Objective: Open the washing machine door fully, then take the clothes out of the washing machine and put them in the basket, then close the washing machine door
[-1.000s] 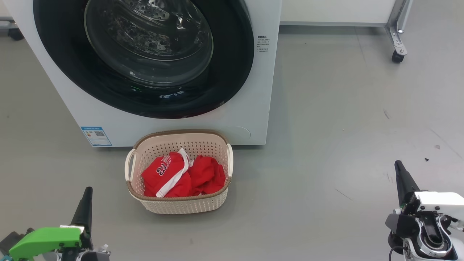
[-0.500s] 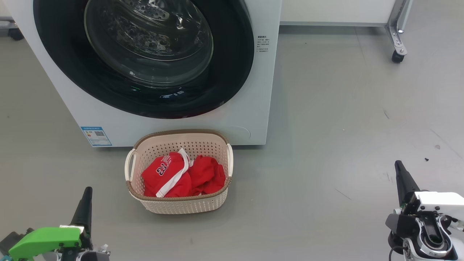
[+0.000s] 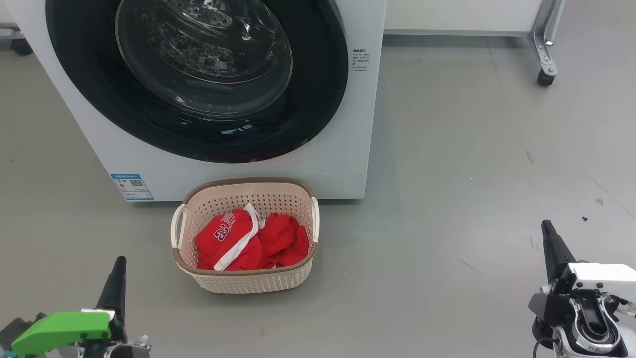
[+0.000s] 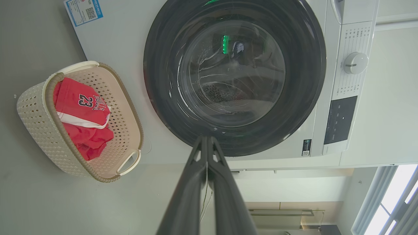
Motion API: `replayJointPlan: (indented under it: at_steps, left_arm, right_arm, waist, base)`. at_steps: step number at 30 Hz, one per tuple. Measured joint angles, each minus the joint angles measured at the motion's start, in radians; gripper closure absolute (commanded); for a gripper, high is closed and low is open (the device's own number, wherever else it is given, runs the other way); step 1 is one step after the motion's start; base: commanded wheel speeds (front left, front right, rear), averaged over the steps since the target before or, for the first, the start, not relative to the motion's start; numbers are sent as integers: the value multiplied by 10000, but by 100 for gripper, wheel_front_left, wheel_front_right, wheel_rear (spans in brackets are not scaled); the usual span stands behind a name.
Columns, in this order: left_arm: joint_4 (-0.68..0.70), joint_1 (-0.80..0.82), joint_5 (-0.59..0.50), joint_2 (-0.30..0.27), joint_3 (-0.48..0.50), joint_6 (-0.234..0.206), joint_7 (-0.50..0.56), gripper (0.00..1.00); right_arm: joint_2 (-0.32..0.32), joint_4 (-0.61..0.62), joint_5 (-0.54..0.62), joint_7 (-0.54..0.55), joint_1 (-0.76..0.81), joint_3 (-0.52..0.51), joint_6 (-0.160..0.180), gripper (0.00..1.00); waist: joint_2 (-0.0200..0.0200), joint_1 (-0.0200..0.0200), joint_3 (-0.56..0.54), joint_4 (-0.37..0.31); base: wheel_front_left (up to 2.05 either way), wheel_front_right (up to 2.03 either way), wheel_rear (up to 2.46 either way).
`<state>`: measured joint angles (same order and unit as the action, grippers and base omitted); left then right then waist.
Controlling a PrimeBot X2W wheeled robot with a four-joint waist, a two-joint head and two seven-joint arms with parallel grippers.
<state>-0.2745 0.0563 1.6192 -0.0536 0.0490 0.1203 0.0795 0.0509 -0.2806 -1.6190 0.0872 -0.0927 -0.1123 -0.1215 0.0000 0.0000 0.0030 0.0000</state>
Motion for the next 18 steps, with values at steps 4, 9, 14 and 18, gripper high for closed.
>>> replayJointPlan:
  at_steps: [4, 9, 14, 18]
  left_arm:
    - [0, 0, 0, 0, 4, 0, 0, 100]
    - [0, 1, 0, 0, 8, 0, 0, 100]
    - [0, 1, 0, 0, 12, 0, 0, 100]
    - [0, 1, 0, 0, 15, 0, 0, 100]
  right_arm:
    - [0, 2, 0, 0, 0, -2, 0, 100]
    - [-2, 2, 0, 0, 1, -2, 0, 100]
    - [-2, 2, 0, 0, 1, -4, 0, 100]
    - [-2, 4, 0, 0, 1, -4, 0, 100]
  waist:
    - [0, 0, 0, 0]
    - [0, 0, 0, 0]
    - [0, 0, 0, 0]
    - [0, 0, 0, 0]
  base:
    - [0, 0, 0]
    - [0, 0, 0]
    - [0, 0, 0]
    - [0, 0, 0]
